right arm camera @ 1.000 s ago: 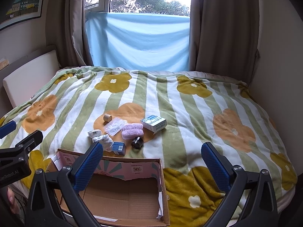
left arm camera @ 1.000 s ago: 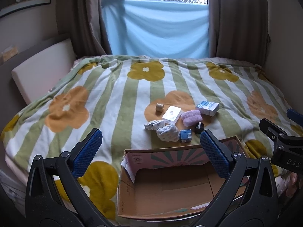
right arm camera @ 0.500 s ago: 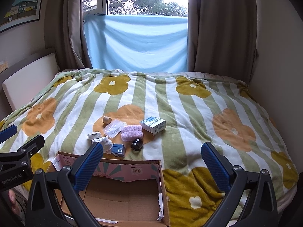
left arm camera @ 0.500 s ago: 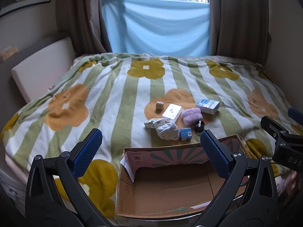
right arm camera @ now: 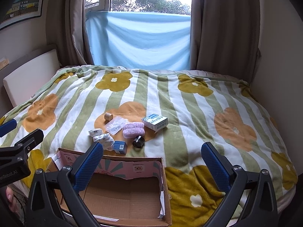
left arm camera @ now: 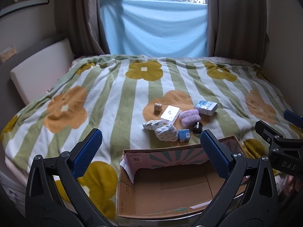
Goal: Organize objects
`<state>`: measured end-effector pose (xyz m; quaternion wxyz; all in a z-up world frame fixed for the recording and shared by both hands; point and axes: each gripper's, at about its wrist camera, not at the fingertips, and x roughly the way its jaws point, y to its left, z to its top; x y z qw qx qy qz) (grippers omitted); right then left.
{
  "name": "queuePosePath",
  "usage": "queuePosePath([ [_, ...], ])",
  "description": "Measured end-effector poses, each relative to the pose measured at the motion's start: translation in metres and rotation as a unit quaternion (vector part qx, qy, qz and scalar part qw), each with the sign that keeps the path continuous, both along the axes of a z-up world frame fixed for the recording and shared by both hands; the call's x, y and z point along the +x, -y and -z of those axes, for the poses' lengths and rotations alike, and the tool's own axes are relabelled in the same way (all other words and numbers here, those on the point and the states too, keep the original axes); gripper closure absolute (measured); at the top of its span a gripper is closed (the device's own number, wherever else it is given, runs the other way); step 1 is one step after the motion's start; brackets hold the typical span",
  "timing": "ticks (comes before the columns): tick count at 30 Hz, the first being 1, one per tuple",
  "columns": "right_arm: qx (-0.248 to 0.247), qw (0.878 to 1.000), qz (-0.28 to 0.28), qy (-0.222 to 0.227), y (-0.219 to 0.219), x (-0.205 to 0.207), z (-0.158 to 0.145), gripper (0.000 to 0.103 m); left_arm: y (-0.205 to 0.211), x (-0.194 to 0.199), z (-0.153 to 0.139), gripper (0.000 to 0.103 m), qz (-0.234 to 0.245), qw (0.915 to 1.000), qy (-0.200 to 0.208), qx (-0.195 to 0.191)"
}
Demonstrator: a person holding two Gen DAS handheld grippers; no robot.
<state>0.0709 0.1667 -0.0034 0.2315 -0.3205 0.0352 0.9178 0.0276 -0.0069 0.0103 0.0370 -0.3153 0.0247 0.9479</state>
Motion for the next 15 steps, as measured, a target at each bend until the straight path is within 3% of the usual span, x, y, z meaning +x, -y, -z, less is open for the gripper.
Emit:
queuePosePath([
  [15, 0.0, 1.0, 0.01, -0.001, -0.0062, 0.0038, 0.0021, 0.0, -0.0001, -0.0026, 0.0028, 0.0, 0.014, 0.9998, 0.01, 0.006],
])
